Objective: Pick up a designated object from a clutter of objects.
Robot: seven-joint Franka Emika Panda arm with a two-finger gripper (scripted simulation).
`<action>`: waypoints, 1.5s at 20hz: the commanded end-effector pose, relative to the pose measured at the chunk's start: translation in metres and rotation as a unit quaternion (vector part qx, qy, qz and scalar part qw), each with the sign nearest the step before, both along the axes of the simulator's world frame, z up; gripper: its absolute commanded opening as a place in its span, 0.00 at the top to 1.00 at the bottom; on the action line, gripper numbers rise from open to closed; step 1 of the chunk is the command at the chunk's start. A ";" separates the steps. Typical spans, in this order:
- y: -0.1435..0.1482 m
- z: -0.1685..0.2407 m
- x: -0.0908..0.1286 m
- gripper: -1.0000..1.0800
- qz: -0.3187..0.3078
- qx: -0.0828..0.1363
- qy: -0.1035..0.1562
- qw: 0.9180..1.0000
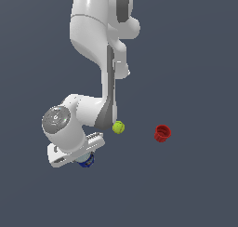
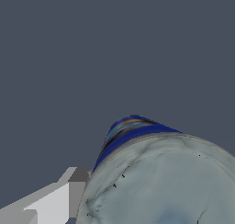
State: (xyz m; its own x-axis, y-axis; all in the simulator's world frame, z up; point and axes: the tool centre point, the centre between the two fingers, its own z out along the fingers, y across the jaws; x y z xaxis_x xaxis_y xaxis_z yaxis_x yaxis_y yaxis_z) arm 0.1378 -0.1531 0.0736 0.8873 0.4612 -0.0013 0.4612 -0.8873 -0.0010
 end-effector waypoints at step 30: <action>0.104 0.135 -0.103 1.00 0.000 -0.001 0.000 1.000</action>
